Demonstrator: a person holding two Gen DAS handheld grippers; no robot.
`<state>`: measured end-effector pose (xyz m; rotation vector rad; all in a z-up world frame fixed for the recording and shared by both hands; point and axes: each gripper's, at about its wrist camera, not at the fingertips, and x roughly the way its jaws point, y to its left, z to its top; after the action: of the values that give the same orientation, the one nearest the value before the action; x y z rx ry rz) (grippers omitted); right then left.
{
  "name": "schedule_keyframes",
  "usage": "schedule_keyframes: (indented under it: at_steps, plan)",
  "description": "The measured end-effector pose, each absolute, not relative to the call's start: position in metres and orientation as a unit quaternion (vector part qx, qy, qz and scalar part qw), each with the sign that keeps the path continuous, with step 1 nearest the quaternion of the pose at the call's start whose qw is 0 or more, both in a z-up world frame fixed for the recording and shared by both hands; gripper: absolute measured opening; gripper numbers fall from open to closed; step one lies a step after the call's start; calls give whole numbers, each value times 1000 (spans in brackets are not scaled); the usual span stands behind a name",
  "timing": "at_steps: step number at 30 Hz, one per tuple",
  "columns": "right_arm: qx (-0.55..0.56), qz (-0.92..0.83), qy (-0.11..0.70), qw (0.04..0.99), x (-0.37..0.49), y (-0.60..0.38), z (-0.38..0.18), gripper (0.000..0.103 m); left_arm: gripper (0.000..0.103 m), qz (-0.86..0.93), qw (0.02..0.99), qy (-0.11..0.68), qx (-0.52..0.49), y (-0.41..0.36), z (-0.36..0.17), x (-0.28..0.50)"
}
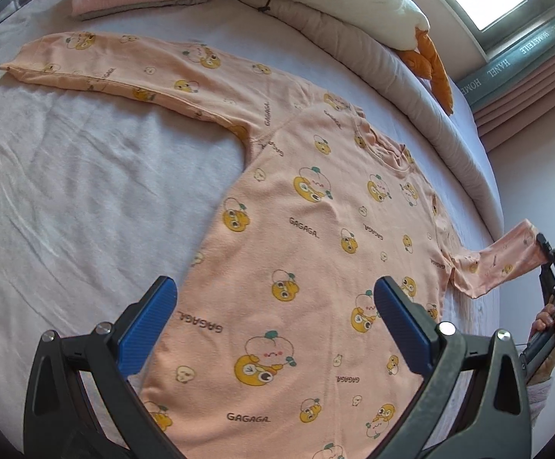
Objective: Fold small clothes
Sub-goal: 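Lift the sleeve with the right tool and lay it across the shirt body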
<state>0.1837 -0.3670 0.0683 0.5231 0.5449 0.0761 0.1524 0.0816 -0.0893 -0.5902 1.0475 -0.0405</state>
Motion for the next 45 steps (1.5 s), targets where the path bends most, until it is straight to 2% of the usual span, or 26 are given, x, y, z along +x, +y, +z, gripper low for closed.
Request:
schedule_keyframes:
  at_steps: [3, 8, 15, 18, 20, 22, 24, 26, 27, 28, 29, 33, 34, 35, 37, 39, 42, 45]
  plan:
    - [151, 47, 280, 947, 212, -292, 90, 7, 103, -16, 827, 486, -283, 98, -86, 145]
    - [36, 92, 306, 947, 235, -175, 79, 7, 103, -3, 826, 482, -291, 127, -88, 134]
    - [-153, 104, 349, 919, 255, -33, 1, 7, 103, 16, 819, 484, -307, 160, -96, 123]
    - [-173, 122, 400, 892, 258, -2, -39, 7, 103, 22, 818, 485, -308, 168, -98, 119]
    - [-188, 141, 416, 878, 255, 14, -55, 14, 103, 26, 818, 485, -308, 173, -98, 117]
    - [-195, 168, 409, 875, 244, 24, -59, 29, 103, 27, 817, 483, -313, 177, -99, 116]
    - [-181, 216, 394, 875, 229, 24, -50, 33, 103, 27, 815, 478, -325, 182, -100, 115]
    - [-157, 250, 385, 874, 216, 18, -41, 46, 103, 25, 815, 471, -336, 186, -101, 114]
    - [-139, 260, 381, 876, 210, 12, -36, 58, 103, 20, 817, 465, -341, 188, -100, 114]
    - [-119, 268, 377, 878, 205, 5, -34, 67, 103, 14, 819, 458, -347, 190, -99, 114]
    - [-98, 273, 374, 881, 200, -3, -32, 67, 103, 12, 821, 450, -352, 194, -98, 115]
    - [-24, 259, 380, 888, 211, -38, -33, 67, 103, 32, 825, 411, -387, 220, -94, 116]
    - [-4, 248, 385, 889, 215, -45, -36, 63, 103, 37, 822, 400, -403, 230, -94, 117]
    - [23, 239, 392, 888, 223, -52, -38, 58, 103, 40, 818, 390, -421, 239, -95, 118]
    - [80, 240, 403, 880, 235, -60, -46, 34, 102, 45, 812, 366, -452, 257, -96, 119]
    - [109, 235, 400, 879, 244, -61, -54, 25, 103, 39, 801, 344, -489, 274, -100, 124]
    - [113, 239, 408, 874, 249, -51, -68, 22, 103, 23, 774, 311, -551, 295, -114, 137]
    - [81, 233, 444, 861, 254, -32, -92, 23, 102, 42, 753, 312, -578, 311, -130, 152]
